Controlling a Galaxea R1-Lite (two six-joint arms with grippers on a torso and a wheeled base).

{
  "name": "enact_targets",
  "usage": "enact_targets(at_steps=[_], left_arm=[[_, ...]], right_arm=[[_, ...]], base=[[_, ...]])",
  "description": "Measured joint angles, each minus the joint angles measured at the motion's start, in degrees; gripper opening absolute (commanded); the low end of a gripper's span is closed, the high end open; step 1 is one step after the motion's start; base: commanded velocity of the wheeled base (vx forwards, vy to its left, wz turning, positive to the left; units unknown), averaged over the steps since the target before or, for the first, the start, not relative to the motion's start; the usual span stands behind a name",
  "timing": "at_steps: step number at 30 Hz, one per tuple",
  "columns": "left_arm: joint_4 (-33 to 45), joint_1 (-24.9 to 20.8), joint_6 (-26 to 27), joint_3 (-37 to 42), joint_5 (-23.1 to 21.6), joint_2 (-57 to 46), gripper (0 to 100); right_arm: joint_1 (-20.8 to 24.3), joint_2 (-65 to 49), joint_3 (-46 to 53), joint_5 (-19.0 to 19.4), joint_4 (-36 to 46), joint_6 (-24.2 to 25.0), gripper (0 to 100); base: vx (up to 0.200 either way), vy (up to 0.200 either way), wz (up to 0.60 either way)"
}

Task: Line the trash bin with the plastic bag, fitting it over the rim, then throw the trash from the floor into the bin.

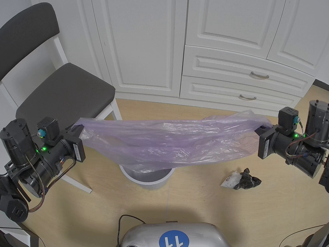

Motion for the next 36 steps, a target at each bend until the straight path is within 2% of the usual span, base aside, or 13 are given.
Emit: enact_targets(at_steps=[5, 15, 20, 36], left_arm=[[0.0, 1.69, 1.8, 1.19, -1.27, -0.2, 0], [-0.05, 8.41, 6.97, 4.47, -12.61, -1.1, 0], [-0.02, 10.4, 7.22, 4.94, -13.24, -1.62, 0], [0.02, 12.47, 7.33, 5.05, -13.4, -1.88, 0]], right_arm=[[-0.11, -0.09, 2.76, -0.04, -0.16, -4.71, 0], [-0.2, -0.3, 6.62, -0.01, -0.33, -9.96, 0], [-0.26, -0.44, 8.13, 0.1, -0.57, -11.54, 0], [-2.12, -1.05, 10.75, 0.32, -0.57, -16.46, 0]], base=[[0.0, 0.0, 0.0], [0.0, 0.0, 0.0], [0.0, 0.0, 0.0], [0.0, 0.0, 0.0]])
